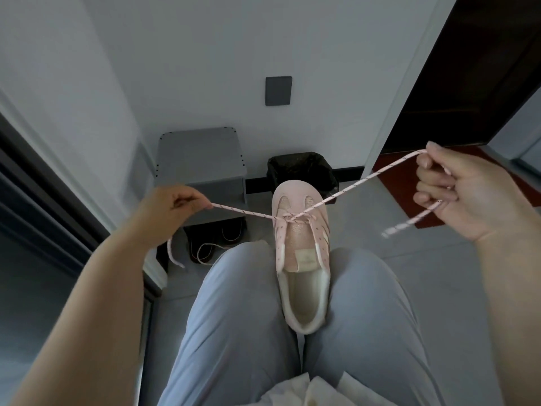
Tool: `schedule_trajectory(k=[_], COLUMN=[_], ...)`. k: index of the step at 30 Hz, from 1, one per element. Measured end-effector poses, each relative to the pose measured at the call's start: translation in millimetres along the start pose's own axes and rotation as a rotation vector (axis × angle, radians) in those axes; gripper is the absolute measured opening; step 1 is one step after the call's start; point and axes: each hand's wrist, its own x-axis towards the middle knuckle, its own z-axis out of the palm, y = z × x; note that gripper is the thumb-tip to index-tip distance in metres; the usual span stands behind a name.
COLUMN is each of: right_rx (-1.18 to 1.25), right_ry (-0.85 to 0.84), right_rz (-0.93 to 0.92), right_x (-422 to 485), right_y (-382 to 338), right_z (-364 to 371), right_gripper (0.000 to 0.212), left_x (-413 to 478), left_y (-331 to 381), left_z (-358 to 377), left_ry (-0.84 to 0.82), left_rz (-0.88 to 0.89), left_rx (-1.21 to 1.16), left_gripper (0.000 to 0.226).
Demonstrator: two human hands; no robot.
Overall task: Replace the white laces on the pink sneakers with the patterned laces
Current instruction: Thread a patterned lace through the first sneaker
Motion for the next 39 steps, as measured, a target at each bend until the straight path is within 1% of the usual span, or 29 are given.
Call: schedule_trajectory(k=[2,4,6,7,8,9,10,11,13,15,16,18,20,23,24,27,30,32,33,36,38,39], right_rx=[0.077,0.226,0.356,0.407,0.456,0.509,0.565,0.617,0.692,0.735,0.748,0.77,0.791,0.838,0.847,0.865,0.824,0.748,0.628,-0.004,-0.304,-0.441], right_ry=[0.076,0.159,0.205,0.203,0.181,0.148,0.122,0.105,0.086,0.057,0.04,0.021,0.026,0.049,0.057,0.046,-0.026,-0.111,-0.143,-0.159,-0.147,-0.127], right_rz=[-0.006,0.021,0.032,0.036,0.041,0.046,0.047,0.044,0.039,0.052,0.067,0.093,0.091,0.062,0.05,0.013,0.002,0.006,-0.015,-0.218,-0.308,-0.35], right_x=[3.8,5.0,3.9,3.0,1.5,-0.3,-1.9,-3.4,-5.3,-5.3,-4.5,-0.8,3.6,9.9,11.8,14.3,14.1,11.2,9.8,4.6,4.0,3.8], right_y=[2.9,5.3,10.2,13.9,18.6,23.8,30.3,37.0,50.8,63.5,68.0,74.6,79.9,85.1,86.3,87.6,90.8,95.0,99.1,112.1,119.9,122.1], right_z=[-9.6,-21.8,-31.5,-32.4,-28.8,-20.7,-9.9,2.6,26.8,45.9,53.9,66.5,74.5,79.2,79.8,81.2,80.9,77.6,74.8,66.7,62.6,61.1], right_gripper=[0.031,0.03,0.027,0.024,0.02,0.017,0.02,0.025,0.034,0.036,0.038,0.049,0.056,0.056,0.055,0.054,0.053,0.048,0.043,0.028,0.025,0.02], left_x=[4.3,7.3,10.8,12.7,14.4,15.0,14.0,11.4,2.2,-8.2,-11.8,-15.0,-16.4,-17.5,-18.6,-21.2,-18.7,-16.0,-15.2,-13.7,-14.0,-14.8], left_y=[-8.0,-15.5,-22.5,-24.2,-24.2,-20.6,-11.7,1.2,34.4,63.4,72.4,78.8,77.5,73.4,72.4,70.7,69.1,67.8,67.4,66.8,66.1,65.6], left_z=[3.8,7.1,12.0,16.1,21.7,28.3,36.9,46.4,65.9,84.0,93.9,112.2,126.8,139.0,141.2,144.8,148.9,150.7,151.0,150.2,150.3,150.5], left_ry=[0.052,0.092,0.081,0.071,0.066,0.068,0.092,0.129,0.174,0.154,0.131,0.106,0.138,0.183,0.2,0.261,0.328,0.359,0.358,0.343,0.337,0.335], left_rz=[-0.03,-0.072,-0.104,-0.113,-0.103,-0.076,-0.021,0.047,0.18,0.238,0.243,0.189,0.126,0.105,0.107,0.136,0.16,0.184,0.187,0.154,0.132,0.126], left_rx=[-0.007,-0.05,-0.049,0.006,0.09,0.17,0.192,0.156,0.027,-0.069,-0.089,-0.074,-0.043,-0.075,-0.099,-0.167,-0.169,-0.153,-0.157,-0.187,-0.162,-0.146], left_gripper=[0.016,0.014,0.012,0.01,0.015,0.025,0.033,0.035,0.028,0.025,0.024,0.015,0.014,0.013,0.014,0.028,0.028,0.027,0.027,0.028,0.034,0.038])
